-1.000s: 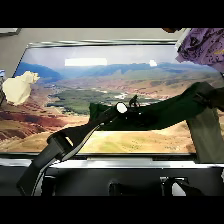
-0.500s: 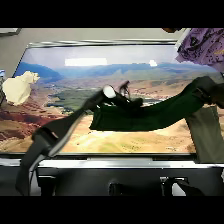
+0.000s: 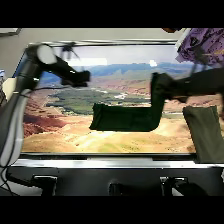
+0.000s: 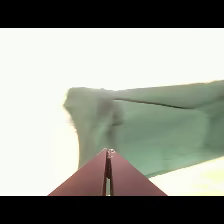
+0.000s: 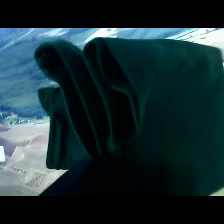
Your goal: Fold the clothes and pants, and hang the long-sleeved shirts on hangers.
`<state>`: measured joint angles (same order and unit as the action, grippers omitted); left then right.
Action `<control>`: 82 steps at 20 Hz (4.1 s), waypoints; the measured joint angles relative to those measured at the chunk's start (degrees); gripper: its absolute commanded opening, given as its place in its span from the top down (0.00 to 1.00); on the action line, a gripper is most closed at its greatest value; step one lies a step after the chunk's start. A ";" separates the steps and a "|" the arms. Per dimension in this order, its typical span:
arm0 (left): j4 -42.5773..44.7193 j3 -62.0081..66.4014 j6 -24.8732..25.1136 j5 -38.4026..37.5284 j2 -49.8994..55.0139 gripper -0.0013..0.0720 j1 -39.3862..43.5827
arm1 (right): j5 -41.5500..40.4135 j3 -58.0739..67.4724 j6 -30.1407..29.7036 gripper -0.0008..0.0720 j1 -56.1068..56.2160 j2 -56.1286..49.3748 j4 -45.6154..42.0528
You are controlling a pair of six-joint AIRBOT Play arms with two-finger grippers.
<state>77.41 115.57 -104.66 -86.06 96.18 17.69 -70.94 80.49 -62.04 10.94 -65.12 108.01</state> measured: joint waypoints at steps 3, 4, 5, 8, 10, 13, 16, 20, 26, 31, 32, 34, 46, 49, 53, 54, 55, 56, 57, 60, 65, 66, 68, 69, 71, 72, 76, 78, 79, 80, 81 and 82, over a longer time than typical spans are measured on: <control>2.32 0.00 1.86 -2.89 -3.19 0.95 -4.35 | 5.55 -0.02 5.33 0.95 8.72 -4.72 -2.23; 2.73 0.00 2.21 -3.85 -3.78 0.95 -5.64 | 7.65 0.00 6.93 0.95 11.08 -6.54 -2.64; 3.21 0.00 2.51 -4.76 -4.20 0.95 -6.75 | 9.64 -0.02 8.31 0.95 13.07 -8.26 -2.91; 3.72 0.00 2.95 -6.71 -4.90 0.95 -9.22 | 15.15 -0.02 12.33 0.95 18.01 -13.55 -3.50; 3.85 0.00 3.13 -7.50 -5.11 0.95 -10.29 | 18.03 -0.02 14.47 0.95 20.41 -16.57 -3.65; 4.17 0.00 3.54 -8.48 -5.27 0.95 -11.15 | 21.70 -0.02 17.05 0.95 23.58 -20.74 -3.61; 4.17 0.00 3.76 -9.18 -5.33 0.95 -11.41 | 24.83 -0.02 18.69 0.94 25.86 -24.20 -3.17; 4.22 0.00 3.98 -10.14 -5.35 0.95 -11.52 | 28.06 -0.02 19.06 0.72 27.82 -27.74 -0.92; 4.39 0.00 3.98 -10.84 -5.42 0.95 -11.52 | 26.84 -0.02 10.95 0.38 28.26 -26.69 4.81; 4.39 0.00 3.98 -10.84 -5.42 0.95 -11.52 | 15.69 0.17 1.16 0.31 18.34 -19.04 6.25; 4.37 0.00 3.96 -10.80 -5.42 0.95 -11.54 | 13.07 0.20 -1.40 0.31 14.95 -17.31 6.32; 4.37 0.00 3.96 -10.54 -5.42 0.95 -11.54 | 7.37 0.20 -7.45 0.31 6.43 -14.10 6.54; 4.28 0.00 3.96 -10.45 -5.42 0.95 -11.58 | -1.42 -20.39 -41.13 0.25 -28.96 -18.10 25.27; 4.28 0.00 3.89 -10.47 -5.42 0.95 -11.58 | 0.74 -22.86 -45.62 0.26 -27.65 -23.02 29.46; 4.28 0.00 2.64 -10.51 -5.42 0.95 -11.58 | 3.98 -23.89 -48.59 0.29 -23.58 -26.95 32.87; 4.28 0.00 2.49 -10.54 -5.42 0.95 -11.58 | 4.57 -23.96 -48.98 0.30 -22.36 -27.45 33.70; 4.28 0.00 2.38 -10.54 -5.42 0.95 -11.58 | 5.22 -24.04 -49.16 0.39 -21.22 -27.82 34.38; 4.28 0.00 2.21 -10.56 -5.42 0.95 -11.61 | 6.21 -24.11 -49.40 0.52 -20.09 -28.13 34.56; 4.28 0.00 2.19 -10.56 -5.42 0.95 -11.61 | 7.19 -24.15 -49.44 0.82 -19.15 -28.35 34.49; 4.28 0.00 2.03 -10.58 -5.42 0.95 -11.58 | 9.09 -23.58 -49.62 0.95 -17.44 -28.50 34.14; 4.28 0.00 2.01 -10.58 -5.42 0.95 -11.58 | 9.40 -13.05 -45.42 0.95 -16.65 -26.69 31.04; 4.28 0.00 2.01 -10.58 -5.42 0.95 -11.58 | 9.40 -9.84 -43.58 0.95 -16.61 -26.53 29.14; 4.28 0.00 2.01 -10.58 -5.42 0.95 -11.58 | 9.05 -2.71 -38.86 0.95 -16.52 -26.32 23.98; 4.28 0.00 2.01 -10.58 -5.40 0.95 -11.58 | 9.03 0.37 -36.50 0.95 -16.50 -26.25 21.33; 4.28 0.00 1.99 -10.58 -5.42 0.95 -11.58 | 9.05 6.32 -31.78 0.95 -16.50 -26.16 15.74; 4.28 0.00 1.99 -10.58 -5.42 0.95 -11.58 | 9.11 9.01 -29.77 0.95 -16.50 -26.14 13.03; 4.28 0.00 1.99 -10.58 -5.42 0.95 -11.61 | 9.14 17.31 -22.86 0.95 -17.38 -26.12 4.20; 4.31 0.00 1.99 -10.58 -5.42 0.95 -11.58 | 9.22 20.17 -20.17 0.95 -19.30 -26.12 2.01; 4.31 0.00 1.99 -10.58 -5.42 0.95 -11.58 | 9.22 21.24 -19.17 0.95 -20.57 -26.12 1.40; 4.31 0.00 1.99 -10.60 -5.42 0.95 -11.58 | 9.18 22.16 -18.36 0.95 -22.10 -26.12 0.87; 4.28 0.00 1.99 -10.58 -5.42 0.95 -11.58 | 9.07 22.88 -17.55 0.95 -23.65 -26.12 0.57; 4.28 0.00 1.99 -10.60 -5.42 0.95 -11.58 | 8.94 23.52 -16.83 0.95 -25.40 -26.12 0.31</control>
<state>81.69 115.57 -102.67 -96.66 90.76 6.11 -62.00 104.01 -78.87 -14.46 -91.24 108.31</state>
